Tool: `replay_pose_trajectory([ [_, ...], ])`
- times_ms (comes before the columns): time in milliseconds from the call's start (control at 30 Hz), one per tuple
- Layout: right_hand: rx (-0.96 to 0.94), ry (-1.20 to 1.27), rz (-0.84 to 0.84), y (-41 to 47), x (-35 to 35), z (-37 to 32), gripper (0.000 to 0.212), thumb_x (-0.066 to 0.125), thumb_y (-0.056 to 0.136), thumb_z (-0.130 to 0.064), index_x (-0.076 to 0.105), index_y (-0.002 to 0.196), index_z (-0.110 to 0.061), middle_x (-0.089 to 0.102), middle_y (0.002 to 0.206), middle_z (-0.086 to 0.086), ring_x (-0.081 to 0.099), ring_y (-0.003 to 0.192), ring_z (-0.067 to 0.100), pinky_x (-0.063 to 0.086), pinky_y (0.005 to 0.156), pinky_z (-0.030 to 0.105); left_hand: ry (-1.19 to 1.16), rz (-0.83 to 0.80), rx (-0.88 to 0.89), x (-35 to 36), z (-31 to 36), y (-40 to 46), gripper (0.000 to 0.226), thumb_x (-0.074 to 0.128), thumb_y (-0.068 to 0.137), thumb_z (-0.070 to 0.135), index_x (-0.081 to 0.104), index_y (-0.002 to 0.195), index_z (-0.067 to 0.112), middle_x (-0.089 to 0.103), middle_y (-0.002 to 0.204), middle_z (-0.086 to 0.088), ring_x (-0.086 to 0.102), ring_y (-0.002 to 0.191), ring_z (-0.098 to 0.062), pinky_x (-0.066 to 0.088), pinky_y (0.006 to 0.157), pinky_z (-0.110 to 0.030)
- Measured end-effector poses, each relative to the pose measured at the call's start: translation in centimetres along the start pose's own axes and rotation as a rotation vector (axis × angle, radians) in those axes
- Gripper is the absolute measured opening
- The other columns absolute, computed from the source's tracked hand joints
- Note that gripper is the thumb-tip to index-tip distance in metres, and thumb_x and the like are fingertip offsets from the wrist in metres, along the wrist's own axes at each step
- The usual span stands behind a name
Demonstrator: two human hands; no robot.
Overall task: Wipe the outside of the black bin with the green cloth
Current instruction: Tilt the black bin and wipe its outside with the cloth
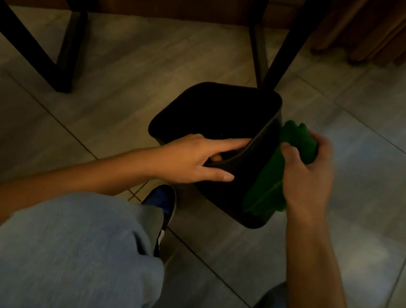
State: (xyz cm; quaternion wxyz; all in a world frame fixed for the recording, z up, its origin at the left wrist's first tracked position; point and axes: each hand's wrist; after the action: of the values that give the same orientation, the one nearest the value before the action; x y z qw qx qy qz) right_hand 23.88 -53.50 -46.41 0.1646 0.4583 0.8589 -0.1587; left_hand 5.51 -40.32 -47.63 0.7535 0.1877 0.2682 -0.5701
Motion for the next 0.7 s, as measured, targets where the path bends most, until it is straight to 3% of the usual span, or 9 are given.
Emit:
replay_pose_trajectory([
  [100,-0.056,-0.02,0.057,-0.9,1.0,-1.6,0.057,0.069,0.089,-0.053,0.054,0.137,-0.025,0.061,0.129,-0.001,0.063,0.113,0.012,0.056,0.099,0.036,0.11,0.001,0.038,0.3,0.6,0.6,0.075,0.067,0.096,0.035,0.026,0.158,0.024,0.051,0.12,0.033,0.053,0.095,0.024,0.048,0.083,-0.007],
  [167,-0.089,-0.089,0.084,-1.5,1.4,-2.3,0.079,0.072,0.087,-0.059,0.045,0.148,-0.018,0.052,0.143,0.004,0.054,0.125,0.013,0.046,0.1,0.025,0.165,-0.013,0.062,0.4,0.8,0.8,0.075,0.066,0.096,0.035,0.027,0.158,0.018,0.055,0.091,0.033,0.053,0.074,0.022,0.043,0.064,-0.003],
  [233,-0.095,-0.17,0.072,-1.7,1.7,-2.2,0.092,0.076,0.085,-0.057,0.035,0.157,-0.016,0.043,0.154,0.006,0.045,0.137,0.016,0.035,0.101,0.021,0.19,-0.049,0.071,0.5,1.1,1.0,0.078,0.065,0.096,0.036,0.023,0.159,0.019,0.043,0.065,0.026,0.052,0.059,0.017,0.035,0.052,-0.004],
  [333,-0.067,-0.165,0.066,-1.1,1.1,-1.6,0.09,0.077,0.083,-0.041,0.034,0.158,-0.017,0.044,0.153,0.005,0.047,0.137,0.017,0.039,0.103,0.024,0.134,-0.136,0.073,0.8,1.1,1.0,0.082,0.067,0.096,0.034,0.018,0.16,0.02,0.045,0.063,0.027,0.052,0.057,0.019,0.033,0.052,-0.002],
  [433,-0.052,-0.139,0.071,-0.8,0.2,-0.9,0.085,0.076,0.08,-0.036,0.04,0.155,-0.017,0.051,0.147,0.003,0.053,0.131,0.015,0.047,0.107,0.029,0.114,-0.198,0.031,-0.2,0.6,0.3,0.082,0.06,0.097,0.044,0.007,0.16,0.032,0.072,0.094,0.02,0.058,0.068,0.022,0.042,0.064,-0.003],
  [500,-0.041,-0.124,0.086,-0.9,-0.1,-0.3,0.082,0.074,0.079,-0.037,0.043,0.152,-0.019,0.054,0.143,0.002,0.055,0.129,0.016,0.049,0.107,0.033,0.155,-0.126,0.014,-1.7,-0.6,-0.4,0.079,0.05,0.097,0.055,0.005,0.16,0.038,0.074,0.115,0.012,0.065,0.075,0.01,0.054,0.072,-0.02],
  [567,-0.038,-0.112,0.102,-1.0,-0.4,0.2,0.08,0.072,0.077,-0.04,0.045,0.15,-0.023,0.057,0.139,0.001,0.058,0.126,0.017,0.051,0.106,0.036,0.254,-0.057,-0.035,-3.3,-2.5,-1.2,0.077,0.044,0.098,0.06,0.0,0.159,0.04,0.062,0.139,0.007,0.067,0.107,-0.002,0.054,0.096,-0.032],
  [633,-0.054,-0.099,0.121,-1.0,-0.7,0.7,0.078,0.07,0.075,-0.044,0.047,0.147,-0.026,0.06,0.135,0.0,0.061,0.121,0.018,0.055,0.104,0.043,0.457,0.015,-0.08,-4.4,-4.9,-2.1,0.078,0.041,0.1,0.062,-0.001,0.16,0.037,0.039,0.16,-0.003,0.04,0.145,-0.021,0.031,0.12,-0.035],
  [700,-0.073,-0.099,0.134,-1.0,-1.1,1.0,0.073,0.07,0.077,-0.042,0.049,0.145,-0.03,0.062,0.133,-0.002,0.064,0.118,0.018,0.057,0.101,0.045,0.548,0.059,-0.177,-4.8,-7.0,-3.1,0.08,0.043,0.099,0.06,-0.002,0.16,0.035,0.027,0.165,-0.01,0.029,0.15,-0.029,0.025,0.123,-0.04],
])
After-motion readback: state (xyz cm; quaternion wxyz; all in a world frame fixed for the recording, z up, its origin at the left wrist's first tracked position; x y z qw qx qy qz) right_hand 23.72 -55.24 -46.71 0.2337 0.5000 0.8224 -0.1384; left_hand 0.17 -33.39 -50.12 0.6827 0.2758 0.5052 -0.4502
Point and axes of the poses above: each hand's wrist, its own y-axis towards the middle knuckle, its own x-axis out of the palm, z = x × y
